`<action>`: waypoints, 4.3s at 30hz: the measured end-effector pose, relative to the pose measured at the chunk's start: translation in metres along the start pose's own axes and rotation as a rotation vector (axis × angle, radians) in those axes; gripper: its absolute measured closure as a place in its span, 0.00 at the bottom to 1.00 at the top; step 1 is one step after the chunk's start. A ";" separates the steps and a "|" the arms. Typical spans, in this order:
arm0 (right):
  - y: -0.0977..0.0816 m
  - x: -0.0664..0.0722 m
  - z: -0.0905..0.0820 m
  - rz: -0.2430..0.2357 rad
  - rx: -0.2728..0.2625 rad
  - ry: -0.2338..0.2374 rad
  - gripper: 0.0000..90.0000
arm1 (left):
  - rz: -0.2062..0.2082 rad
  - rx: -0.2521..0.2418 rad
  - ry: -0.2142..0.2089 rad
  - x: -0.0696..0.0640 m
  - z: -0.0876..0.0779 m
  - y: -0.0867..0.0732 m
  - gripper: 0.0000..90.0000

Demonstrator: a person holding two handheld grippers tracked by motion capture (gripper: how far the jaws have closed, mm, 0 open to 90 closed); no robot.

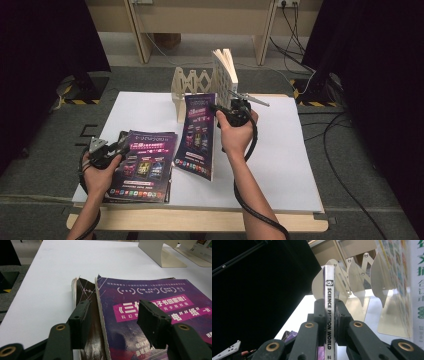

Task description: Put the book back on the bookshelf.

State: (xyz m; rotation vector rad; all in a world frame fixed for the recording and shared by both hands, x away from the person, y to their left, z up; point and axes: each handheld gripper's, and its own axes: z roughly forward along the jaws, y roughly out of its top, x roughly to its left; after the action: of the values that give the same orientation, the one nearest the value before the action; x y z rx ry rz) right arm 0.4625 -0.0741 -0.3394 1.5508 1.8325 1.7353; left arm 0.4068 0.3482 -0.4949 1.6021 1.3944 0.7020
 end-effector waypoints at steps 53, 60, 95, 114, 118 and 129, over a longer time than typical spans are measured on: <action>0.027 0.001 -0.001 0.002 -0.098 -0.015 0.93 | 0.010 0.002 0.000 -0.001 0.000 0.000 0.49; 0.036 0.003 0.001 -0.013 -0.130 -0.028 0.93 | 0.014 0.000 -0.001 -0.001 0.000 -0.001 0.49; 0.056 0.007 0.022 -0.098 -0.237 -0.112 0.93 | 0.019 -0.005 -0.001 -0.001 0.000 -0.001 0.49; 0.065 0.014 0.037 -0.145 -0.273 -0.143 0.93 | 0.011 -0.008 -0.003 -0.001 0.000 -0.001 0.49; 0.068 0.015 0.040 -0.160 -0.287 -0.152 0.93 | 0.011 -0.005 -0.003 -0.001 0.000 -0.001 0.49; 0.069 0.016 0.051 -0.170 -0.291 -0.154 0.93 | 0.003 -0.007 -0.003 0.000 0.000 -0.001 0.49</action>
State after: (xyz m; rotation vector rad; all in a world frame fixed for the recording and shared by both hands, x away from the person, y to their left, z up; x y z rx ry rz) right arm 0.5296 -0.0460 -0.2909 1.3327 1.5126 1.6657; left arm 0.4062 0.3478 -0.4956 1.5998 1.3858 0.7053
